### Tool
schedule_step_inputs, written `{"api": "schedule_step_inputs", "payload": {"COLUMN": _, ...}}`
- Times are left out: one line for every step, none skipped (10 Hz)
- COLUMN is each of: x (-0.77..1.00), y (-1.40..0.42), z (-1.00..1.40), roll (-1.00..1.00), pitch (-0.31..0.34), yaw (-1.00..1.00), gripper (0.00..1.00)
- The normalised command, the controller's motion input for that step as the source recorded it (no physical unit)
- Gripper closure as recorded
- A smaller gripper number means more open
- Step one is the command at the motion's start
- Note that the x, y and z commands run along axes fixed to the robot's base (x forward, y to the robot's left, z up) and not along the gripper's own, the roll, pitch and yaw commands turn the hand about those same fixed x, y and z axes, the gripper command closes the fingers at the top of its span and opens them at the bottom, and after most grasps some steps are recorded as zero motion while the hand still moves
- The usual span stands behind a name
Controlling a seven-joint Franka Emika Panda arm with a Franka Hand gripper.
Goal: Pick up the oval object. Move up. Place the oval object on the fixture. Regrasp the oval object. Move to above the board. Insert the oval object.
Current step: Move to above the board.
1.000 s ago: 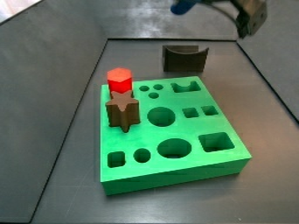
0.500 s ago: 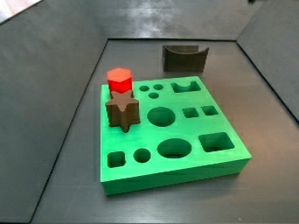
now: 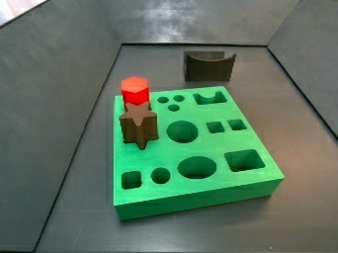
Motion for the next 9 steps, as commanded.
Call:
{"api": "schedule_step_inputs", "payload": {"x": -0.48, "y": -1.0, "z": 0.29, "roll": -1.0, "pitch": -0.02, "yaw": -0.14, "gripper": 1.0}}
{"api": "schedule_step_inputs", "payload": {"x": -0.5, "y": -1.0, "z": 0.29, "roll": -1.0, "pitch": -0.018, "yaw": -0.15, "gripper": 1.0}}
{"api": "schedule_step_inputs", "payload": {"x": -0.52, "y": -1.0, "z": 0.3, "roll": -1.0, "pitch": -0.015, "yaw": -0.15, "gripper": 1.0}}
{"api": "schedule_step_inputs", "payload": {"x": -0.55, "y": -1.0, "z": 0.31, "roll": -1.0, "pitch": -0.005, "yaw": -0.15, "gripper": 1.0}}
{"api": "schedule_step_inputs", "payload": {"x": -0.5, "y": -0.88, "z": 0.27, "roll": -1.0, "pitch": -0.002, "yaw": -0.15, "gripper": 1.0}}
{"api": "schedule_step_inputs", "payload": {"x": -0.32, "y": -0.46, "z": 0.16, "roll": -1.0, "pitch": 0.002, "yaw": -0.15, "gripper": 1.0}}
{"api": "schedule_step_inputs", "payload": {"x": -0.18, "y": -0.2, "z": 0.07, "roll": -1.0, "pitch": 0.006, "yaw": -0.15, "gripper": 1.0}}
{"api": "schedule_step_inputs", "payload": {"x": -0.11, "y": -0.02, "z": 0.02, "roll": -1.0, "pitch": 0.008, "yaw": -0.14, "gripper": 1.0}}
{"api": "schedule_step_inputs", "payload": {"x": -0.1, "y": 0.0, "z": 0.02, "roll": -1.0, "pitch": 0.002, "yaw": -0.13, "gripper": 1.0}}
